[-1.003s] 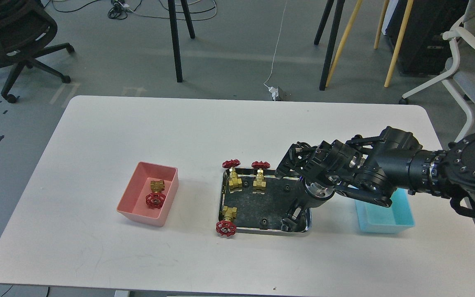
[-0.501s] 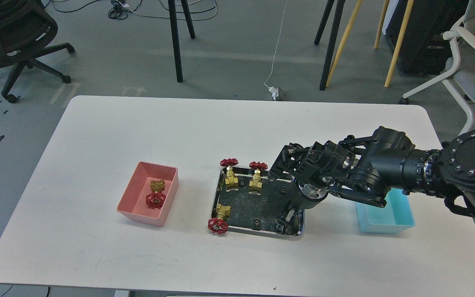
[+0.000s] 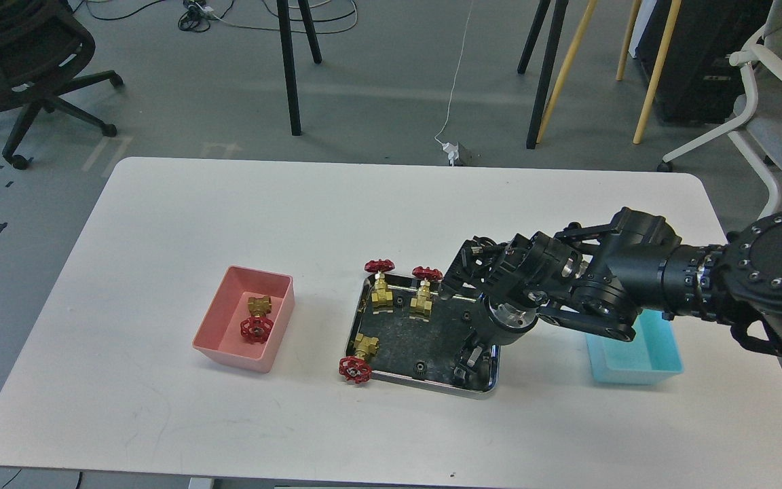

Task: Place valve in pink box and gear in blue box
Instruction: 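Grasp the small dark gear on the tray with the right gripper, then lift the gear and carry it over the blue box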

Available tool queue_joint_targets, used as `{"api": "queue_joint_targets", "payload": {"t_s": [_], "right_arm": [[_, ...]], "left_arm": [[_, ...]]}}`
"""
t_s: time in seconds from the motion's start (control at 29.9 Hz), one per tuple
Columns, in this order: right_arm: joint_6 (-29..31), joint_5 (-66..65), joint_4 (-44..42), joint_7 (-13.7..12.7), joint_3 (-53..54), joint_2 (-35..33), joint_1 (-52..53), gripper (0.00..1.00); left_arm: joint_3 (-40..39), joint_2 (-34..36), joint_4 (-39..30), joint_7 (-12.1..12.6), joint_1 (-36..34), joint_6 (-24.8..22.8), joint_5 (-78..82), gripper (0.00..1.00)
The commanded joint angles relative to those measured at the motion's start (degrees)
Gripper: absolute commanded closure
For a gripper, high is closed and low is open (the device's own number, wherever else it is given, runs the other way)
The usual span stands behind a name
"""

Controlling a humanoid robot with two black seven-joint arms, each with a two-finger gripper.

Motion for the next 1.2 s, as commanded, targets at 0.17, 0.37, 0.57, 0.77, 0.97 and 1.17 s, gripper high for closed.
{"api": "queue_joint_targets", "payload": {"t_s": [0.17,0.37,0.57,0.77,0.97,1.17], "right_arm": [[0.00,5.05,2.19,0.26,10.37,-11.40,3.74,0.86],[0.00,4.87,13.97,0.26,11.08,-29.16,4.27,0.86],[0.00,4.61,21.45,0.26,10.64,-42.53,3.39,0.85],[0.00,3.21,23.39,0.26,10.37,-48.78,0.06,0.84],[0.00,0.39,20.76,0.17,12.04,-50.37,-4.69,0.75],[0.00,1.27,19.26,-0.18,16.69,-49.49,-8.03,0.30]], "left_arm": [[0.26,-0.09,0.02,0.18,0.19,-0.07,0.09,0.01],[0.43,0.00,0.02,0.27,0.19,-0.16,0.18,0.01],[0.26,-0.18,0.02,0.35,0.19,-0.07,0.09,0.01],[0.08,-0.18,-0.07,0.44,0.11,-0.07,0.09,0.01],[0.08,-0.09,-0.07,0.44,0.11,-0.07,0.09,0.01],[0.26,-0.09,0.02,0.35,0.11,-0.07,0.09,0.01]]}}
